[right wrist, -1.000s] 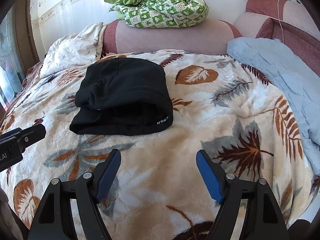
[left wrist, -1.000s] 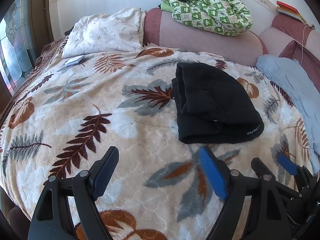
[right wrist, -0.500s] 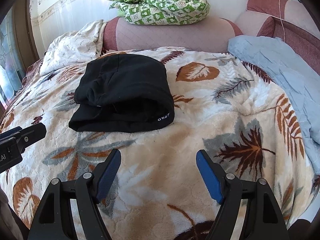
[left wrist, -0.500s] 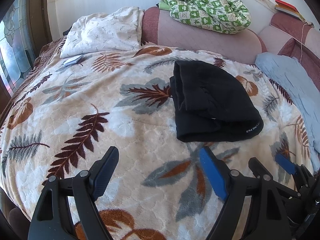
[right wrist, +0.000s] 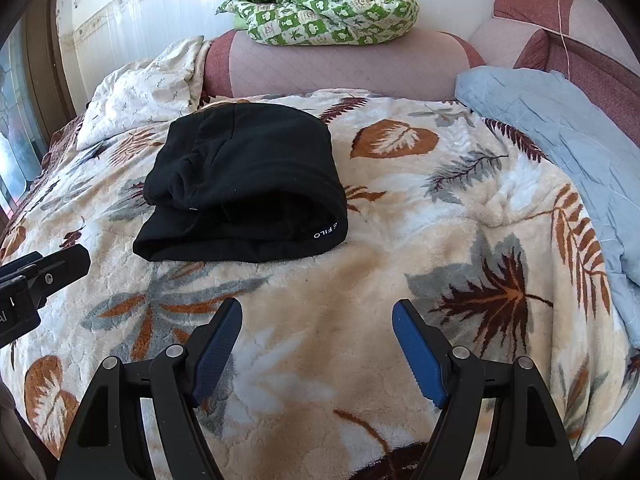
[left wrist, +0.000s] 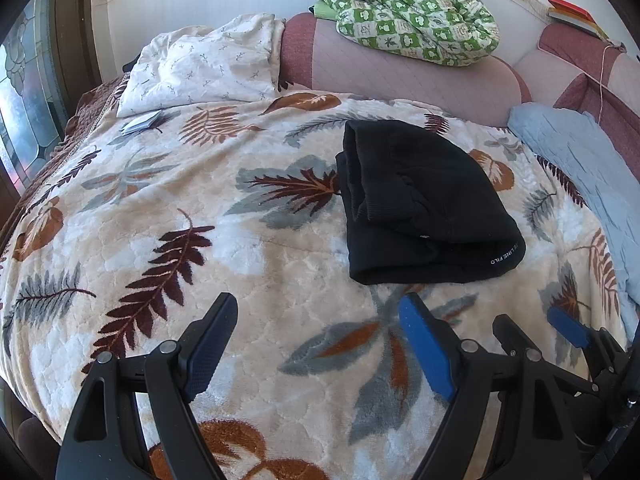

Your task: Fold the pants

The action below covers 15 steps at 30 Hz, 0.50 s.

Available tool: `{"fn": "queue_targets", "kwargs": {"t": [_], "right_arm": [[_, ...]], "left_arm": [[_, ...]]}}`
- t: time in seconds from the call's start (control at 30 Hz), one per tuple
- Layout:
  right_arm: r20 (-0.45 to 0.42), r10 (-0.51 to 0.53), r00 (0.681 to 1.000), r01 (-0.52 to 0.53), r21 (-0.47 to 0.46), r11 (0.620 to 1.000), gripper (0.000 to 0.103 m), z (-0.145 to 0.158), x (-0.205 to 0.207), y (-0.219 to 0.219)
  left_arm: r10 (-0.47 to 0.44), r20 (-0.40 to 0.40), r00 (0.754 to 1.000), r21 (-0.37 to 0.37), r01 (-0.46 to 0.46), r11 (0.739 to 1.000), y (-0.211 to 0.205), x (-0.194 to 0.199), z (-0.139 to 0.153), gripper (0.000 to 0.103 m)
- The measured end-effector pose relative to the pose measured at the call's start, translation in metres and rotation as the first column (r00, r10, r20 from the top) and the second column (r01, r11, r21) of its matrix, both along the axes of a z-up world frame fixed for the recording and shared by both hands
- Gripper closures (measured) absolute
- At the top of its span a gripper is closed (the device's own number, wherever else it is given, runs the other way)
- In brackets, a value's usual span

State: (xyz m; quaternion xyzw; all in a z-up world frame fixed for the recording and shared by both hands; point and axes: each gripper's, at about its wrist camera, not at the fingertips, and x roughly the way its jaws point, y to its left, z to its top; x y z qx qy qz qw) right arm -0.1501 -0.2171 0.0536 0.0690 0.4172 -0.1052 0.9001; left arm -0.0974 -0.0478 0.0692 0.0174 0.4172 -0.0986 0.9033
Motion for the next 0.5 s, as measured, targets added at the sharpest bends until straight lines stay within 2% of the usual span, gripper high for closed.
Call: {"fn": "queue_targets", "kwargs": {"t": [0.5], "right_arm": [[-0.013,0.001,1.0,-0.001,-0.003,1.0,0.021,-0.005,0.0024,0.0003]], "left_arm": [[-0.004,-0.007,1.0,0.0,0.004,1.0,0.0003,0.0024,-0.0055,0.02]]}}
